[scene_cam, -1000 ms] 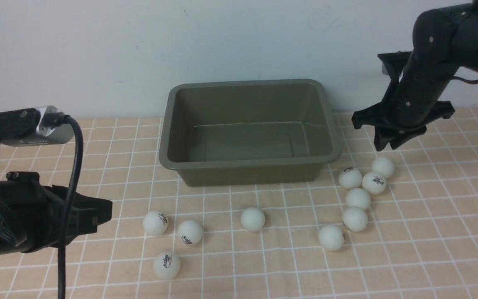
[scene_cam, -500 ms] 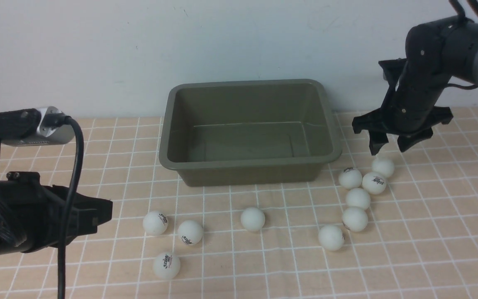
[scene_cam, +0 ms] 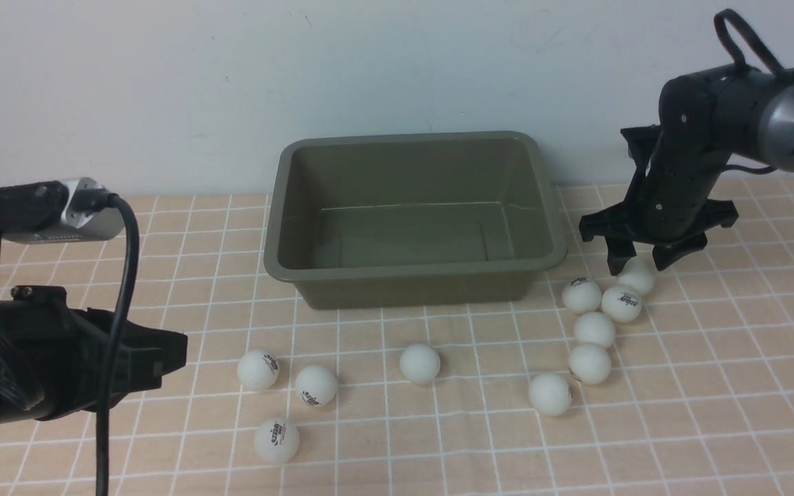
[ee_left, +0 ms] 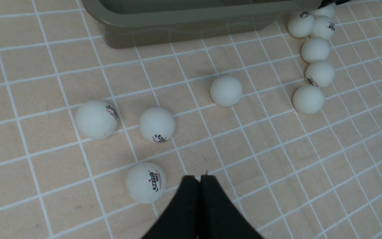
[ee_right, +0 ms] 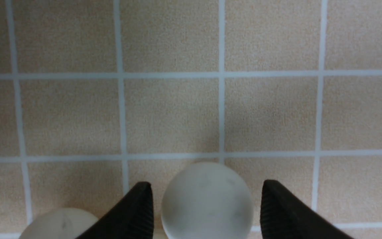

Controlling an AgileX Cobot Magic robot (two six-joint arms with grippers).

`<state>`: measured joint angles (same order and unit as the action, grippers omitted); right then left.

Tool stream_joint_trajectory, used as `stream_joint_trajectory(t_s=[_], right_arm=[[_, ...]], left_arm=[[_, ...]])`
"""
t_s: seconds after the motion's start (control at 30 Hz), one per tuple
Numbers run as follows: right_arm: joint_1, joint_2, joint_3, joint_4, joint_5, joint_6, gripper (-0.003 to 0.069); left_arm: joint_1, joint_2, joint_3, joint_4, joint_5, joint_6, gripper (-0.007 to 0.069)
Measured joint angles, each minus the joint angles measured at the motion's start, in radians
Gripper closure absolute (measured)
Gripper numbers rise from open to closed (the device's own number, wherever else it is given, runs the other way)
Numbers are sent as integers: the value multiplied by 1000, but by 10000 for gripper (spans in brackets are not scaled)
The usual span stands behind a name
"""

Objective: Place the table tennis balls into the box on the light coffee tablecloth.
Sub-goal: 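Reach for and grasp a ping pong ball on the table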

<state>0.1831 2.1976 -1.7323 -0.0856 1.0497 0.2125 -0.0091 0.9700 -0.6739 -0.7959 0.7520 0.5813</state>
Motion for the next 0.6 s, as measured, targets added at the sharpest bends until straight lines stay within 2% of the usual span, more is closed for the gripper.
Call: stream_joint_trajectory(t_s=[0.13, 0.23, 0.37, 0.6], right_arm=[[0, 10, -1, 0, -3, 0, 260], [0, 14, -7, -7, -3, 0, 306], [0, 14, -45, -26, 9, 0, 311], [0, 15, -271, 0, 128, -4, 311]], left_arm=[[0, 0, 0, 0, 1, 0, 693], [0, 0, 0, 0, 1, 0, 693], [0, 0, 0, 0, 2, 0, 693], [0, 0, 0, 0, 4, 0, 693]])
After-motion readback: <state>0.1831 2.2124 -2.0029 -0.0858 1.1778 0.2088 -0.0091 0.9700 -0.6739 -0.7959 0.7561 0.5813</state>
